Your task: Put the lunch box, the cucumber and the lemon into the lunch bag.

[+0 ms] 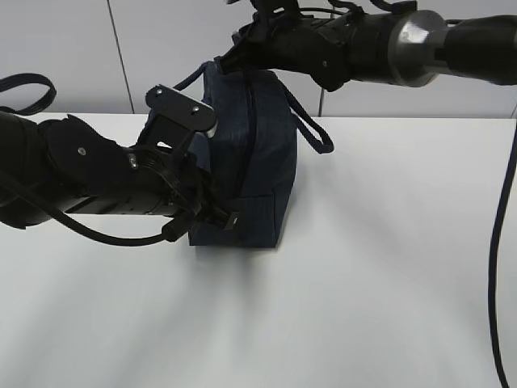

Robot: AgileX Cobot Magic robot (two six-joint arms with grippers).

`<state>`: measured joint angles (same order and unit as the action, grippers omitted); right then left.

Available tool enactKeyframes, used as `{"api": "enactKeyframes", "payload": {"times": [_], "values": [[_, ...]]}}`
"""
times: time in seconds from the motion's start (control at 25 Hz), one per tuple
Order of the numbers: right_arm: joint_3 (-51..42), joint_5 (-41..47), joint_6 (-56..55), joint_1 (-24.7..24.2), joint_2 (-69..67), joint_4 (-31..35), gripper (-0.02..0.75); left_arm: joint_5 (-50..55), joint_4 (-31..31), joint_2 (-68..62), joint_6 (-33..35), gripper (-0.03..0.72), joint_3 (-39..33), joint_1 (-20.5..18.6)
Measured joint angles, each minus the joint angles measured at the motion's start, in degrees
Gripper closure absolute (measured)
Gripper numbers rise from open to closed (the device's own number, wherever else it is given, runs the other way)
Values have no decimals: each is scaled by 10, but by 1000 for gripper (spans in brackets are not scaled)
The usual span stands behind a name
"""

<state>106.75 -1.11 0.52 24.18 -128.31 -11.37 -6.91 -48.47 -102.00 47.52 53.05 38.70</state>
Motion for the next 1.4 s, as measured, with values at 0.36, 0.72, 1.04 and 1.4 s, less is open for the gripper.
{"api": "enactKeyframes", "payload": {"times": [0.36,0.72,1.04,1.4], "values": [[12,40,-5,-1,-2,2,738,12,-28,1,0,678,0,0],[15,56,-11,-2,-4,3,738,69,-77,69,0,340,1,-3],[15,67,-25,-2,-4,4,738,240,-159,108,-2,312,41,-104],[15,91,-30,-3,-4,15,738,411,-138,91,-113,312,159,-202]]}}
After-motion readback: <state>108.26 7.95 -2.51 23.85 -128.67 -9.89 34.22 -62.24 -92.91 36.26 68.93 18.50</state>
